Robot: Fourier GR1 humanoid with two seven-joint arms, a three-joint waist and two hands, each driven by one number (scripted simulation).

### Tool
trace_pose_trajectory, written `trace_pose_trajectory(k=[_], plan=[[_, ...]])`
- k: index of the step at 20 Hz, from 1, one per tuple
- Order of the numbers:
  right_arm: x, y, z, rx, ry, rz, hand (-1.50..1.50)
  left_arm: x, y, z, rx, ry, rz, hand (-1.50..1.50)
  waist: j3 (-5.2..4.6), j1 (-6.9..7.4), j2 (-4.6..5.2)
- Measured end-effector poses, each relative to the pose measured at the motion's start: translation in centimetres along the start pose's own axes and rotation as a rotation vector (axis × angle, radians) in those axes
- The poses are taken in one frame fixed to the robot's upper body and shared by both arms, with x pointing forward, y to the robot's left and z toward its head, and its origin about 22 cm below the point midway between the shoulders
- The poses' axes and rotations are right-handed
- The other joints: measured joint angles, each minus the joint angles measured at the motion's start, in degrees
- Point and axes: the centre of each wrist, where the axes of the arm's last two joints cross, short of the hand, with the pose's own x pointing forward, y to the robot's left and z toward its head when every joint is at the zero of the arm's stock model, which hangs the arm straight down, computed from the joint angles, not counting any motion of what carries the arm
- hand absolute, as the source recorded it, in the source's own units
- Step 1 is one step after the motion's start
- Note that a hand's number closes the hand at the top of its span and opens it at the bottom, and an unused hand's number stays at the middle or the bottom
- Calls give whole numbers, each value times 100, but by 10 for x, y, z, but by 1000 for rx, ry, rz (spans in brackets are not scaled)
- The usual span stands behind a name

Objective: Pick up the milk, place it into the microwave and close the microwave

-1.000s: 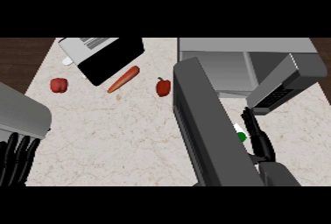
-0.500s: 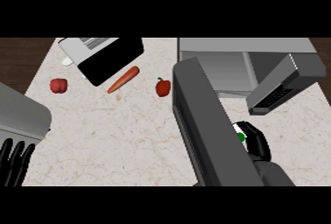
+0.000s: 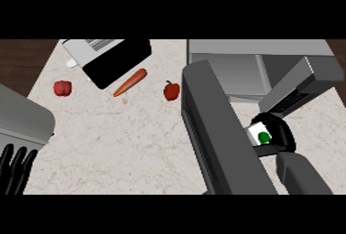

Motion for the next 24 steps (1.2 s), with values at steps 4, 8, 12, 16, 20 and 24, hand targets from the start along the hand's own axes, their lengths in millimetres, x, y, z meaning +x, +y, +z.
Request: trace_pose_trajectory(k=[4,8,12,16,20,24], plan=[[16,-13,-15,64,12,-19,150,-2,6,-2,6,-9,-2,-150,-1,1,2],[22,-12,-22,134,18,-13,150,-4,5,2,17,-4,-1,-150,-6,-34,-18],[25,-3,-27,199,18,-8,150,-2,12,10,17,0,-7,-150,-13,-81,-45],[33,9,-31,243,-1,-22,150,-3,12,15,33,4,-9,-150,-21,-164,-75],[44,22,-26,264,-10,-67,150,3,19,21,44,0,-3,-150,-25,-213,-93],[64,39,-21,268,-28,-114,150,6,21,26,43,10,4,-150,-26,-218,-91]])
